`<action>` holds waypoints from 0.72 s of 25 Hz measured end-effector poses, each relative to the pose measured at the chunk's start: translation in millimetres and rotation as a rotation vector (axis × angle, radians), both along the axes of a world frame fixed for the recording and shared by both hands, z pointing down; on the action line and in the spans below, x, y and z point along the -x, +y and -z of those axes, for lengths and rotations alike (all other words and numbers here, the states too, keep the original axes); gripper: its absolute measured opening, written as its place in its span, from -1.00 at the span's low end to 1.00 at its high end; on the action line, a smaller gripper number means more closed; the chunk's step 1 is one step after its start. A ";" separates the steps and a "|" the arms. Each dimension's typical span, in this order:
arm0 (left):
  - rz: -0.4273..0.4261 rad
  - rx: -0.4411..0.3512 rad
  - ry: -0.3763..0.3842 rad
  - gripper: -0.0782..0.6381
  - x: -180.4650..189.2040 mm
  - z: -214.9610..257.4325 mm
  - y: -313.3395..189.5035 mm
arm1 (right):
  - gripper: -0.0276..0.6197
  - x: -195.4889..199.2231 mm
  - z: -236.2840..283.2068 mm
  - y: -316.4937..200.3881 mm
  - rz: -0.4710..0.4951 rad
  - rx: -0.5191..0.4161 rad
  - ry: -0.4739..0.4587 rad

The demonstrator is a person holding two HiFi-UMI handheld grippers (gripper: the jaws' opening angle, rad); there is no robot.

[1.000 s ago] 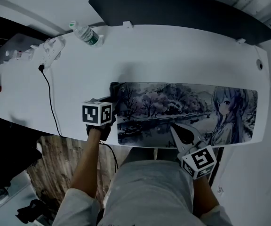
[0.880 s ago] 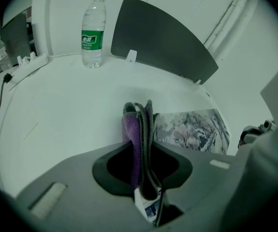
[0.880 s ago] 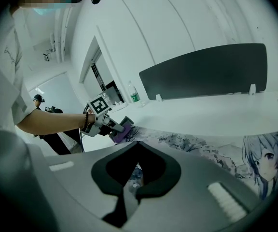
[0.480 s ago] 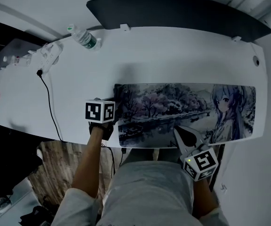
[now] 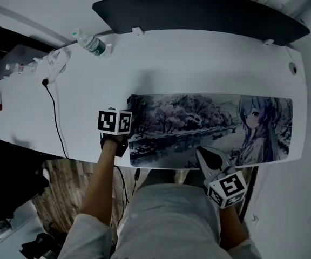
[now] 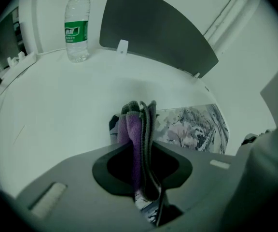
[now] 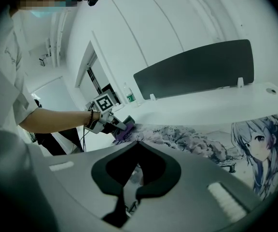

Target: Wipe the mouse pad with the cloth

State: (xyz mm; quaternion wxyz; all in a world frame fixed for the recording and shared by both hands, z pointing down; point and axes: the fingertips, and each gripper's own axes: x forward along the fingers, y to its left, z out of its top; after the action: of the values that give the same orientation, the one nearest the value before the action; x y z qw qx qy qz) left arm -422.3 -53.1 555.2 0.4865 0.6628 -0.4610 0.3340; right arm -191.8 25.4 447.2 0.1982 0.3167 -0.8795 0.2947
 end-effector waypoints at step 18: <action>0.073 0.021 -0.100 -0.49 -66.5 -3.3 -13.7 | -0.89 -91.3 5.9 -26.0 0.099 -0.009 -0.023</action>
State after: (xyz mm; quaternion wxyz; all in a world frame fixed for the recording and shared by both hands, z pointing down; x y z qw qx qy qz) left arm -355.8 -66.8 558.4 0.4818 0.6228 -0.5050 0.3534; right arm -100.4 -0.6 441.2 0.2009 0.2702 -0.8977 0.2841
